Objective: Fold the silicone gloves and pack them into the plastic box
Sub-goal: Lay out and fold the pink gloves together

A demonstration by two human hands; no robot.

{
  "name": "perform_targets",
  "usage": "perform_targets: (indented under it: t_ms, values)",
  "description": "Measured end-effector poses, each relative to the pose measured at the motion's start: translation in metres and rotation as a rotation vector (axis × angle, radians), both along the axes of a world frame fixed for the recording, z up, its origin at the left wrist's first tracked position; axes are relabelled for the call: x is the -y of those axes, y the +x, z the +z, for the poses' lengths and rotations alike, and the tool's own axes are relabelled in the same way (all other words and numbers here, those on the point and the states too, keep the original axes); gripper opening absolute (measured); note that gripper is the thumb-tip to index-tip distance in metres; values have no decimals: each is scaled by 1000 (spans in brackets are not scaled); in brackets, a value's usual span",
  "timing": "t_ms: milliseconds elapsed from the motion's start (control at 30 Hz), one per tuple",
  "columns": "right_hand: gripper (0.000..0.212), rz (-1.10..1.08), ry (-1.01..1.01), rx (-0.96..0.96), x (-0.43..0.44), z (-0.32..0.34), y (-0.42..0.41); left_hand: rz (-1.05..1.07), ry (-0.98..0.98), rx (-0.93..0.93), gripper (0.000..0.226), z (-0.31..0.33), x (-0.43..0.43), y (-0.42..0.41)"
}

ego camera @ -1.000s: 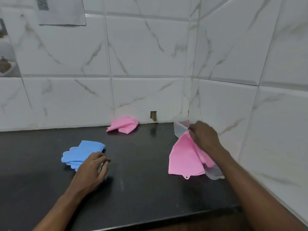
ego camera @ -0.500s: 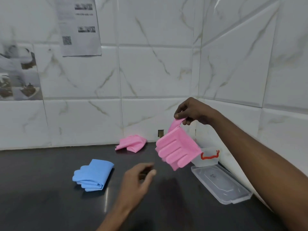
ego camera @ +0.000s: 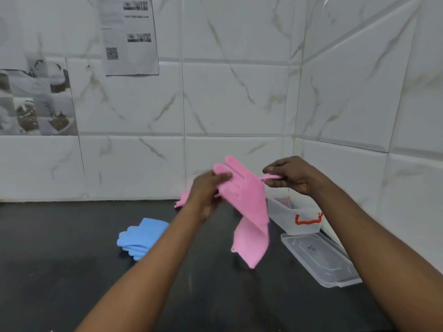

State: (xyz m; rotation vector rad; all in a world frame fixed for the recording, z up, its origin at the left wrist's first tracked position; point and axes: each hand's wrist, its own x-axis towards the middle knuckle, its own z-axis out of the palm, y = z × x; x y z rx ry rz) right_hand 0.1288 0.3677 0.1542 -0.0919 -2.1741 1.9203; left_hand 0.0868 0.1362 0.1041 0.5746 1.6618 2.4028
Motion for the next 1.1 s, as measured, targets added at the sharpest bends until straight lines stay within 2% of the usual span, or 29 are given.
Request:
perform_targets:
  t_ms: [67, 167, 233, 300, 367, 433, 500, 567, 667, 733, 767, 800, 867, 900, 967, 1000, 1033, 1100]
  values:
    - [15, 29, -82, 52, -3, -7, -3, 77, -128, -130, 16, 26, 4, -5]
    - [30, 107, -143, 33, 1, -11, -2, 125, -413, -253, 11, 53, 6, -11]
    - [37, 179, 27, -5, 6, -10, 6, 187, -589, -338, 5, 61, 8, -18]
    - [25, 176, 312, -74, 20, -5, 21, 319, -680, -445, 9, 60, 7, -26]
    - [12, 128, 463, -160, 46, -4, 35, 431, -592, -497, 12, 48, 7, -31]
    - [14, 67, 494, -284, 88, -12, 46, 446, -392, -460, 11, 33, 4, -33]
    - [15, 69, 465, -350, 132, -31, 54, 359, -268, -336, 14, 20, 5, -34]
    - [23, 111, 597, -348, 165, -59, 60, 234, -163, -223, 23, 9, 5, -34]
    - [26, 111, 724, -378, 182, -94, 64, 416, -244, -385, 34, -8, 10, -32]
    - [30, 73, 710, -397, 181, -108, 64, 558, -184, -547, 24, -10, 12, -23]
    - [35, 33, 697, -398, 179, -115, 63, 601, -83, -577, 24, -4, 14, -21]
    - [38, -26, 668, -409, 176, -120, 62, 579, -78, -586, 22, 1, 18, -24]
    - [42, -165, 551, -431, 170, -128, 57, 472, -265, -550, 22, 8, 19, -30]
    - [52, -208, 486, -409, 168, -131, 54, 447, -332, -516, 20, 11, 18, -34]
    - [81, -205, 356, -291, 165, -132, 45, 514, -390, -522, 21, 21, 7, -31]
    - [86, -181, 281, -222, 164, -132, 38, 593, -456, -617, 20, 27, 4, -25]
    - [79, -159, 194, -174, 163, -132, 30, 676, -589, -777, 20, 34, -3, -16]
    - [40, -160, -1, -138, 154, -136, 17, 808, -761, -993, 19, 42, -12, -6]
